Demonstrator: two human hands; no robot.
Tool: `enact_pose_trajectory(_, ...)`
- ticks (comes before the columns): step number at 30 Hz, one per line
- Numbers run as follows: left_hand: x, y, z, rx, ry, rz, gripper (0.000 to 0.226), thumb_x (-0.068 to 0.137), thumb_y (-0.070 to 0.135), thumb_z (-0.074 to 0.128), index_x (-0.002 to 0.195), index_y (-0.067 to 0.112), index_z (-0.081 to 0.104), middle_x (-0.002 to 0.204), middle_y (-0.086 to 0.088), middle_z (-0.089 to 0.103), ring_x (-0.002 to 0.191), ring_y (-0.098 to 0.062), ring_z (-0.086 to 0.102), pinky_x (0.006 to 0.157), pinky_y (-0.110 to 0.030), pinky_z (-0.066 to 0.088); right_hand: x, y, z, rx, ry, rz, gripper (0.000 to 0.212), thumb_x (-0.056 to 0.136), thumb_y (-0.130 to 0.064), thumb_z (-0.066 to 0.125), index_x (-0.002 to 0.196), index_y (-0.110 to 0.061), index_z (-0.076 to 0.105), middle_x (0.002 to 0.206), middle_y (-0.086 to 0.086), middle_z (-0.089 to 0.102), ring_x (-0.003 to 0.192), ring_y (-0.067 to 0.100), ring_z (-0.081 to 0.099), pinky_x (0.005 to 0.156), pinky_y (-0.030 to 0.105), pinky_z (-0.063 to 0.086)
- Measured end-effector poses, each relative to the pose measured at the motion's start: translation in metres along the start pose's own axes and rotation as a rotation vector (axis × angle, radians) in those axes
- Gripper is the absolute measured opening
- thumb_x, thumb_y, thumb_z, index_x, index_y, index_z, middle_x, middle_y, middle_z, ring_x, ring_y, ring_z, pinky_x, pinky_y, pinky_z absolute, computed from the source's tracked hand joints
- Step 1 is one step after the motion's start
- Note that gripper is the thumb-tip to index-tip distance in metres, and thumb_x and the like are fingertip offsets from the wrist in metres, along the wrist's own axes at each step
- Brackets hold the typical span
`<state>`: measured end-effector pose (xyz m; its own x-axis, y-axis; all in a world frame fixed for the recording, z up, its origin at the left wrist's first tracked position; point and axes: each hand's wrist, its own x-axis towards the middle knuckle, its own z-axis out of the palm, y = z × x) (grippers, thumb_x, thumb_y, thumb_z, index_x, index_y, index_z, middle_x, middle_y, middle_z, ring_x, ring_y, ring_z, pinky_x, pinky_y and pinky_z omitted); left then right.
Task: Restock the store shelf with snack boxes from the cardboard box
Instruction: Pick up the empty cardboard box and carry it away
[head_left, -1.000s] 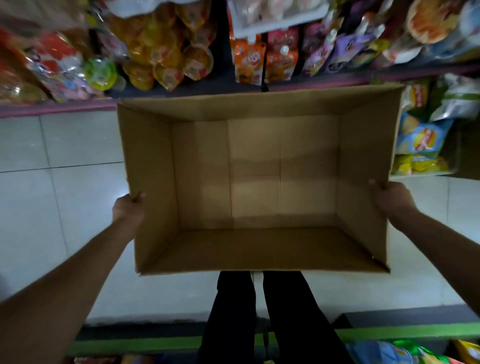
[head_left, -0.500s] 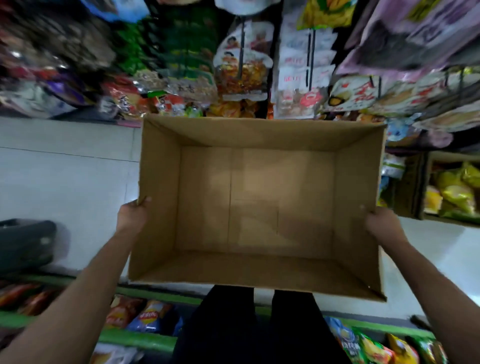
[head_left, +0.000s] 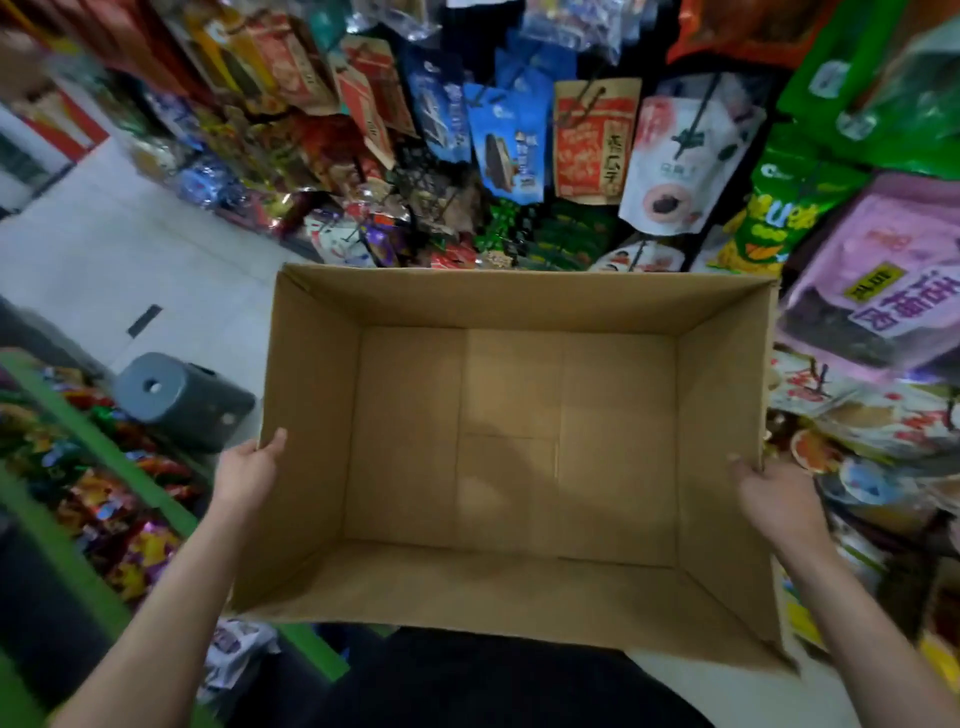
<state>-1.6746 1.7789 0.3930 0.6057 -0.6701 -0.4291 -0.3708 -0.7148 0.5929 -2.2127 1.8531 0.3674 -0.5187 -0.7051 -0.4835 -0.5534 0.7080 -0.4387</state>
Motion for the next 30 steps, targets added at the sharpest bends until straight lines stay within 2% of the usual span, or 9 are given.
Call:
enact_pose_trajectory(2, -0.009, -0.012, -0.024, -0.054, 0.052, -0.02, 0.051, 0.097, 0.043, 0.056, 0.132, 0.006, 0.056, 0.087, -0.002, 0.065, 0.076, -0.017, 0.06, 0.065, -0.032, 0.049, 0.002, -0.028, -0.002, -0.016, -0.016, -0.089, 0.038, 0.101, -0.026, 0.05, 0.105, 0.008, 0.067, 0.109, 0.032, 0.066, 0.105, 0.047, 0.06, 0.09, 0.046, 0.048)
enact_pose_trajectory(5, -0.018, -0.031, -0.053, -0.158, 0.116, -0.083, 0.058, 0.097, 0.043, 0.058, 0.14, 0.005, 0.049, 0.126, -0.014, 0.063, 0.116, -0.031, 0.059, 0.101, -0.046, 0.047, 0.006, -0.076, 0.003, -0.054, -0.034, -0.214, 0.039, 0.101, -0.025, 0.05, 0.11, 0.009, 0.065, 0.111, 0.033, 0.065, 0.106, 0.047, 0.06, 0.091, 0.047, 0.048)
enact_pose_trajectory(7, -0.023, -0.045, -0.066, -0.186, 0.164, -0.12, 0.062, 0.097, 0.042, 0.058, 0.144, 0.005, 0.045, 0.139, -0.016, 0.055, 0.128, -0.033, 0.05, 0.109, -0.048, 0.038, 0.007, -0.107, 0.01, -0.085, -0.034, -0.293, 0.039, 0.102, -0.025, 0.05, 0.118, 0.008, 0.062, 0.116, 0.034, 0.063, 0.11, 0.047, 0.059, 0.093, 0.045, 0.046)
enact_pose_trajectory(9, -0.022, -0.06, -0.075, -0.202, 0.231, -0.157, 0.062, 0.097, 0.042, 0.058, 0.144, 0.003, 0.044, 0.142, -0.017, 0.051, 0.13, -0.035, 0.048, 0.109, -0.047, 0.036, 0.009, -0.14, 0.022, -0.098, -0.053, -0.365, 0.037, 0.102, -0.026, 0.049, 0.114, 0.005, 0.065, 0.113, 0.031, 0.065, 0.107, 0.045, 0.06, 0.088, 0.043, 0.045)
enact_pose_trajectory(11, -0.014, -0.071, -0.082, -0.21, 0.274, -0.213, 0.063, 0.097, 0.042, 0.058, 0.144, 0.002, 0.044, 0.145, -0.019, 0.048, 0.133, -0.036, 0.045, 0.11, -0.046, 0.034, 0.012, -0.174, 0.036, -0.126, -0.093, -0.39, 0.034, 0.102, -0.028, 0.048, 0.096, 0.0, 0.066, 0.102, 0.029, 0.067, 0.095, 0.042, 0.061, 0.076, 0.039, 0.042)
enact_pose_trajectory(14, 0.011, -0.085, -0.091, -0.286, 0.297, -0.301, 0.067, 0.096, 0.042, 0.058, 0.147, 0.003, 0.039, 0.149, -0.019, 0.043, 0.137, -0.036, 0.041, 0.114, -0.048, 0.032, 0.015, -0.235, 0.06, -0.179, -0.114, -0.464, 0.035, 0.104, -0.033, 0.045, 0.085, -0.007, 0.059, 0.091, 0.021, 0.064, 0.079, 0.031, 0.05, 0.072, 0.037, 0.037)
enact_pose_trajectory(23, 0.133, -0.095, -0.151, -0.453, 0.292, -0.429, 0.061, 0.097, 0.048, 0.054, 0.143, 0.007, 0.048, 0.141, -0.017, 0.053, 0.13, -0.037, 0.049, 0.111, -0.053, 0.037, 0.033, -0.445, 0.156, -0.279, -0.136, -0.607, 0.045, 0.105, -0.035, 0.043, 0.119, 0.002, 0.064, 0.103, 0.023, 0.066, 0.095, 0.04, 0.06, 0.08, 0.042, 0.046)
enact_pose_trajectory(27, 0.184, -0.089, -0.184, -0.491, 0.312, -0.453, 0.06, 0.099, 0.046, 0.052, 0.142, 0.006, 0.048, 0.14, -0.017, 0.054, 0.128, -0.036, 0.05, 0.111, -0.052, 0.038, 0.038, -0.532, 0.197, -0.282, -0.137, -0.678, 0.042, 0.104, -0.035, 0.044, 0.116, -0.003, 0.068, 0.088, 0.011, 0.062, 0.081, 0.031, 0.056, 0.075, 0.04, 0.046)
enact_pose_trajectory(30, 0.222, -0.083, -0.205, -0.476, 0.325, -0.466, 0.055, 0.1, 0.042, 0.051, 0.14, 0.005, 0.051, 0.134, -0.016, 0.059, 0.122, -0.035, 0.055, 0.106, -0.052, 0.042, 0.044, -0.591, 0.229, -0.307, -0.134, -0.739, 0.044, 0.103, -0.035, 0.046, 0.119, 0.0, 0.066, 0.105, 0.022, 0.069, 0.099, 0.042, 0.061, 0.087, 0.046, 0.047)
